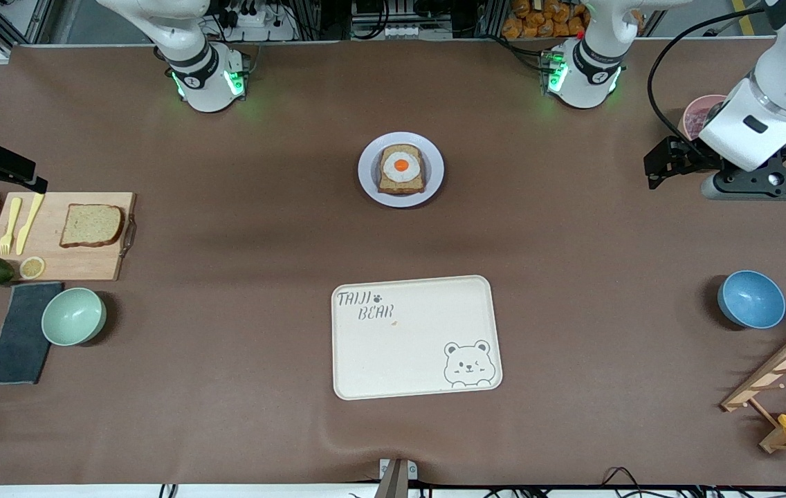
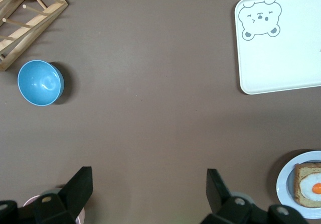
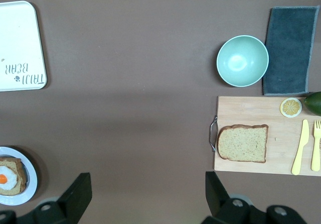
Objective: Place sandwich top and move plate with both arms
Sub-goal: 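Move the right gripper over the bread slice on the cutting board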
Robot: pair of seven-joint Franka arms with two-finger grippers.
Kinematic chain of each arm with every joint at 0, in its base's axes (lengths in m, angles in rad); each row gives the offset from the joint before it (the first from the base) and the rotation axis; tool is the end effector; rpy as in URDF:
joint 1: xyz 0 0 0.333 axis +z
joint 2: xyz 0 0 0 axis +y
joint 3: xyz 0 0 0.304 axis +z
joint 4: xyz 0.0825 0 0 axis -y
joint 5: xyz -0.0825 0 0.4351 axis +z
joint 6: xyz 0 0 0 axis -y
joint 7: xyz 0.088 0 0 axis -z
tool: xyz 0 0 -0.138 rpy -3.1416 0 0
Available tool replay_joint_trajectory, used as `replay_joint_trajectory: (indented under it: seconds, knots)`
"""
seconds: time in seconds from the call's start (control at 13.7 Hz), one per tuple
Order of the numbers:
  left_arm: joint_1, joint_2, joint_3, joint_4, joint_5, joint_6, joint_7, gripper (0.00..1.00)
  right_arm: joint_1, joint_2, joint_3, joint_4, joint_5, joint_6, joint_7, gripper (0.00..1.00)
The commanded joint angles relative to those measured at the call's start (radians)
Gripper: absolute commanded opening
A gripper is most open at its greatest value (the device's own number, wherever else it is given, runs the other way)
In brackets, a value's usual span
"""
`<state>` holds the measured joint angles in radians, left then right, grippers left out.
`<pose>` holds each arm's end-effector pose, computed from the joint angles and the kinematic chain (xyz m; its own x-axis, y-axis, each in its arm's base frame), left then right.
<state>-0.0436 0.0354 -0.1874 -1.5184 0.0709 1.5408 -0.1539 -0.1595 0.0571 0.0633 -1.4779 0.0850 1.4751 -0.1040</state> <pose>0.5993 -0.1289 0.5853 0.9972 -0.0752 -0.0023 -0.0752 -0.9950 -0.0654 0.6094 -0.0474 0.5874 0.9986 0.0157 -0.0499 0.0110 -0.9955 -0.0941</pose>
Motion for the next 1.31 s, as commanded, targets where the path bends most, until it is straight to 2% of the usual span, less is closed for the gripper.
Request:
replay_joint_trajectory:
  seconds: [0.0,0.51,0.95,1.24]
  knots:
    - [0.004,-0.011,-0.007,0.009,0.015,-0.001,-0.009,1.00,-0.008,-0.002,0.004,-0.004,0.012,0.004,-0.008,1.00]
    - [0.001,0.018,-0.006,0.009,0.026,0.010,-0.067,1.00,-0.008,0.003,0.004,-0.004,0.012,0.005,-0.008,1.00]
    - [0.050,0.037,-0.001,-0.022,-0.055,0.036,-0.067,1.00,-0.021,0.009,0.003,-0.016,0.009,0.004,-0.013,1.00]
    - [0.054,0.038,-0.001,-0.062,-0.065,0.056,-0.067,1.00,-0.104,0.036,0.001,-0.079,0.009,0.028,-0.014,1.00]
